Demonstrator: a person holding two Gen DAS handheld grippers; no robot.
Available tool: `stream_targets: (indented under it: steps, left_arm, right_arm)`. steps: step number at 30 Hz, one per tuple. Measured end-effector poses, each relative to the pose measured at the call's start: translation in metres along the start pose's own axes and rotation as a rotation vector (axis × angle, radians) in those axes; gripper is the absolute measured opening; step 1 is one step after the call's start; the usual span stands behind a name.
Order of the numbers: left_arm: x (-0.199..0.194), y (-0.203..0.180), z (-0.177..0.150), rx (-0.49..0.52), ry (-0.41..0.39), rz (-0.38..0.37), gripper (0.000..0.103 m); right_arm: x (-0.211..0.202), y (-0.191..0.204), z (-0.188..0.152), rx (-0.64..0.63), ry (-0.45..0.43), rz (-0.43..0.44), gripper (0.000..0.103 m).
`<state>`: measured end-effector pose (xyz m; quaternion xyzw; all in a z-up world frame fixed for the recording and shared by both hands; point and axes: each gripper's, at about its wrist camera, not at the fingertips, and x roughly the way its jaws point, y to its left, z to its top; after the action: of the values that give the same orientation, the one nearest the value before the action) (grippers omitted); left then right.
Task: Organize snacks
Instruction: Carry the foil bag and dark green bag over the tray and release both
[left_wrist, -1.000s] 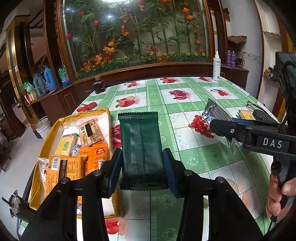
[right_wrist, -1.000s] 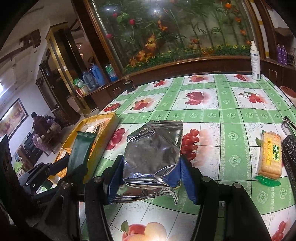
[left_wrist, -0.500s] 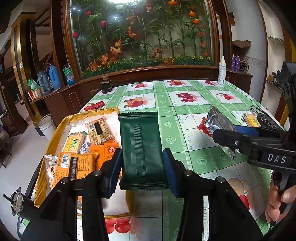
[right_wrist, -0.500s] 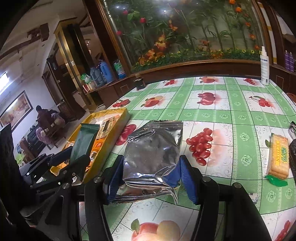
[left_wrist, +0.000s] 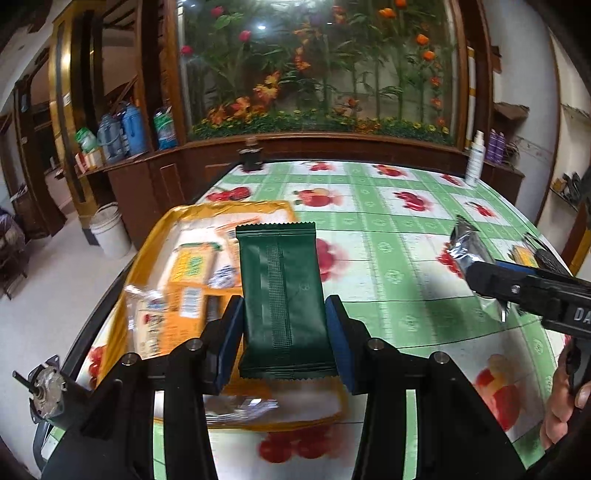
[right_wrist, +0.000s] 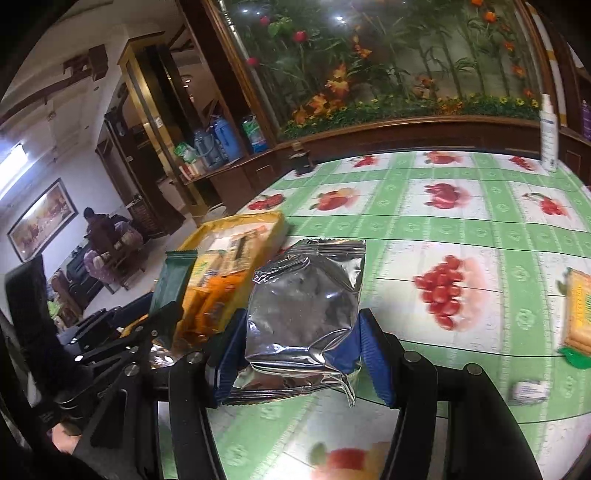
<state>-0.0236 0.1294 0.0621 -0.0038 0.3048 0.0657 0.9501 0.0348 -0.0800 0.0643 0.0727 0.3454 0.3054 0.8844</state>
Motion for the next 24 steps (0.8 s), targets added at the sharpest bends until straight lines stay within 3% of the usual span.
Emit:
stream_targets:
  steps: [13, 18, 24]
  left_arm:
    - [0.024, 0.067, -0.006, -0.143, 0.041, 0.014, 0.043]
    - [0.029, 0.072, -0.003, -0.155, 0.035, 0.001, 0.043]
    - [0.038, 0.073, 0.004, -0.139, 0.045, -0.006, 0.043]
  right_arm:
    - [0.069, 0.106, 0.031, -0.136, 0.071, 0.090, 0.060]
    - [0.114, 0.125, 0.044, -0.138, 0.135, 0.082, 0.060]
    - [0.163, 0.120, 0.054, -0.067, 0.221, 0.062, 0.060]
